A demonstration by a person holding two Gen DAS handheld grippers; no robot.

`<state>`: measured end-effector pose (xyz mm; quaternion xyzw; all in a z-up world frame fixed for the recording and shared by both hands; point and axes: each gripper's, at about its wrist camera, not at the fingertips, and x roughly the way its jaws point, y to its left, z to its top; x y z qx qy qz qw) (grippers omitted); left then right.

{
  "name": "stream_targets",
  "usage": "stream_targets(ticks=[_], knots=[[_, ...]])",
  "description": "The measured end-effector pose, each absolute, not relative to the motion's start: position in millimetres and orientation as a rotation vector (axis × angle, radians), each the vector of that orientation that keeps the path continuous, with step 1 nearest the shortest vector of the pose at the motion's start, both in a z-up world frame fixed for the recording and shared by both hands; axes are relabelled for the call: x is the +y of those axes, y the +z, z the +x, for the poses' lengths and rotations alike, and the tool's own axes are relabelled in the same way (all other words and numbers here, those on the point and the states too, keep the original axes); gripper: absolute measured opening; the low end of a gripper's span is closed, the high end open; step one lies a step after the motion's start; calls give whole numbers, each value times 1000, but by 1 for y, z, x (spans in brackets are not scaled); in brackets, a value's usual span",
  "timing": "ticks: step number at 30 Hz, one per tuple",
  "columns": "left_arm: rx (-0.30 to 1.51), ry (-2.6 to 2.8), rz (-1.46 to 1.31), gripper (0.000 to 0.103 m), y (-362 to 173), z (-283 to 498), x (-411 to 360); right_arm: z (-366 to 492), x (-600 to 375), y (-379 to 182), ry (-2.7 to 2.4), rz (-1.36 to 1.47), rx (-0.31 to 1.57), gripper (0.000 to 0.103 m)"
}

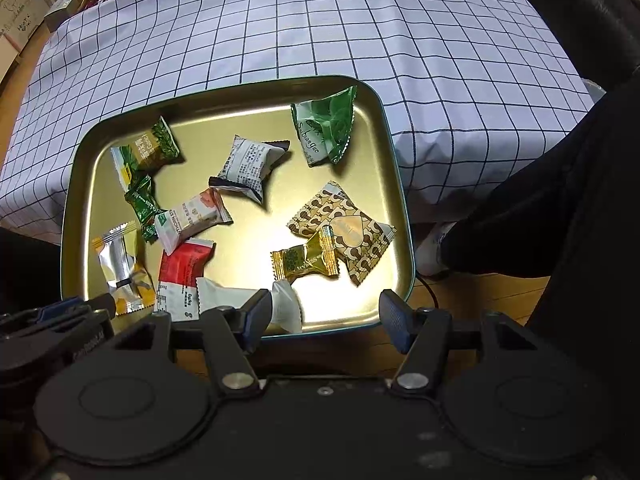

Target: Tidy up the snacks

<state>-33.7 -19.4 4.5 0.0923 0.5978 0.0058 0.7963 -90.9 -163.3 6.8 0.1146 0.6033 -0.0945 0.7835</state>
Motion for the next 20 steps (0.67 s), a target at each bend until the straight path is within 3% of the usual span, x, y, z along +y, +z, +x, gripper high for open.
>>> stream_targets(ticks=[20], knots=[[1303,15,194,34,-1,-32,-20,-89,-163,4,-194,256,1317,62]])
